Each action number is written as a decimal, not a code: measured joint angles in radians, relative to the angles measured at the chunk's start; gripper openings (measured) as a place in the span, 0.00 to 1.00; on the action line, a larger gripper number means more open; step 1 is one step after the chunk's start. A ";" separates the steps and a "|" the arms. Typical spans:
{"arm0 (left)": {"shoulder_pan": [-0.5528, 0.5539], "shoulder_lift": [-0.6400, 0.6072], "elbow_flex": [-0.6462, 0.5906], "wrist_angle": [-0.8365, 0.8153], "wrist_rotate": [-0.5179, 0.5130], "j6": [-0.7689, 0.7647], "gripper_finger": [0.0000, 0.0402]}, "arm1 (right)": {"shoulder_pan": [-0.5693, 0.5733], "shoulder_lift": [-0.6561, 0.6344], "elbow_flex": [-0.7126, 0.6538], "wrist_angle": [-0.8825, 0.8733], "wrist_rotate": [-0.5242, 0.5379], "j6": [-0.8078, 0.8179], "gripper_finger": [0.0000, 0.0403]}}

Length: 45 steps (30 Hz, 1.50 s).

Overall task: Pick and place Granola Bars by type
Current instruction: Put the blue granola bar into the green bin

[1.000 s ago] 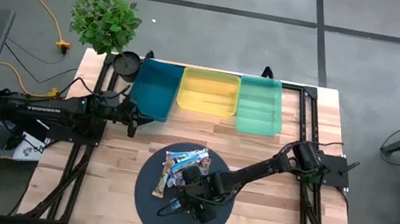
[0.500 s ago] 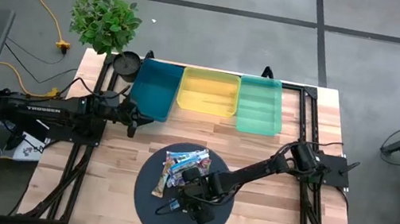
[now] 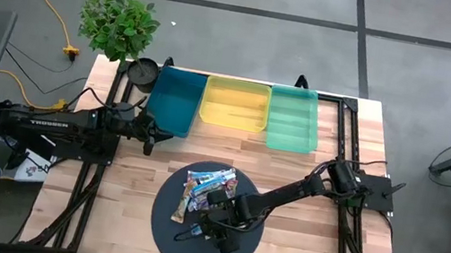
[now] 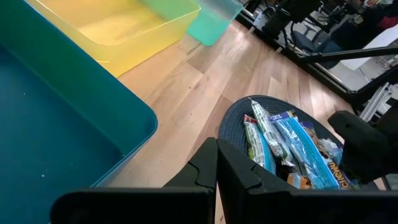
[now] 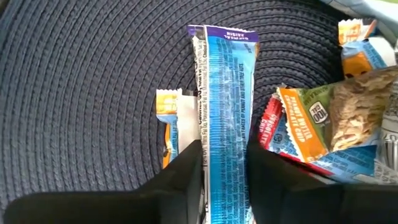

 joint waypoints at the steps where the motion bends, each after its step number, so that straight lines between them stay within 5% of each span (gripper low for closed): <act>1: 0.000 0.000 0.000 0.000 0.000 0.000 0.00 | 0.000 0.000 -0.001 0.007 -0.007 0.010 0.22; 13: 0.000 0.000 0.000 0.000 0.000 0.000 0.00 | -0.032 -0.010 0.074 0.031 -0.127 0.114 0.19; 21: 0.000 0.000 0.000 0.000 0.011 0.001 0.00 | -0.113 -0.011 0.160 0.070 -0.563 0.262 0.19; 25: 0.000 0.000 0.000 0.000 0.011 -0.001 0.00 | -0.165 -0.011 0.165 0.241 -0.852 0.435 0.19; 28: 0.000 0.000 0.000 0.000 0.011 -0.018 0.00 | -0.193 -0.011 0.165 0.423 -0.961 0.563 0.19; 36: 0.000 0.000 0.000 0.000 0.044 -0.024 0.00 | -0.229 -0.013 0.166 0.908 -0.973 0.762 0.19; 45: 0.000 0.000 0.000 0.000 0.050 -0.025 0.00 | -0.263 -0.013 0.166 1.261 -0.836 0.786 0.19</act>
